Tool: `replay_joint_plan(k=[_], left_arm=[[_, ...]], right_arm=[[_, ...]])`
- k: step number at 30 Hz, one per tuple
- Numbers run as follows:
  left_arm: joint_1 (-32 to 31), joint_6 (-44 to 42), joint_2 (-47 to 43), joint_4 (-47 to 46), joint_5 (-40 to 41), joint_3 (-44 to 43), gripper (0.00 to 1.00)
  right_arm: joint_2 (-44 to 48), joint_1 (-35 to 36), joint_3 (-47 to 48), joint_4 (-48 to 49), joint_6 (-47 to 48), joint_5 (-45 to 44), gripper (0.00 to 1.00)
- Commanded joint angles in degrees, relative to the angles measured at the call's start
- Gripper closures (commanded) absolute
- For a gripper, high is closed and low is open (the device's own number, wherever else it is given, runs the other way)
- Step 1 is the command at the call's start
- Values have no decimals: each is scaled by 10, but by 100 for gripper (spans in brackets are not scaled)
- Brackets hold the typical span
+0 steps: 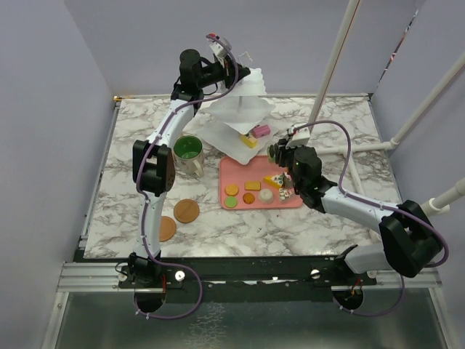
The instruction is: Serve the afternoon tea
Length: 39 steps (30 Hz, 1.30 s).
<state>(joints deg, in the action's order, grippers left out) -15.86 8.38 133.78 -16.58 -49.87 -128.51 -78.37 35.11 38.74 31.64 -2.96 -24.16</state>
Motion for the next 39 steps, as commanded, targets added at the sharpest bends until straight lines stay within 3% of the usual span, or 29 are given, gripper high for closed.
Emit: replay_joint_plan(k=[1, 6, 14, 22, 32, 39], left_arm=[[-1, -31, -59, -90, 64, 27, 100], [-1, -44, -74, -140, 121, 59, 100], [-2, -40, -93, -175, 139, 94, 100], [-5, -13, -121, -190, 222, 184, 100], [-9, -13, -150, -194, 240, 261, 100], [-9, -16, -159, -189, 240, 273, 86]], right_arm=[[-14, -5, 30, 32, 4, 20, 73], [-30, -4, 46, 43, 11, 26, 73], [-44, -5, 57, 53, 14, 36, 73], [-85, -5, 84, 80, 22, 47, 73], [-165, -5, 130, 118, 22, 80, 73], [-230, -5, 155, 166, 24, 78, 73]])
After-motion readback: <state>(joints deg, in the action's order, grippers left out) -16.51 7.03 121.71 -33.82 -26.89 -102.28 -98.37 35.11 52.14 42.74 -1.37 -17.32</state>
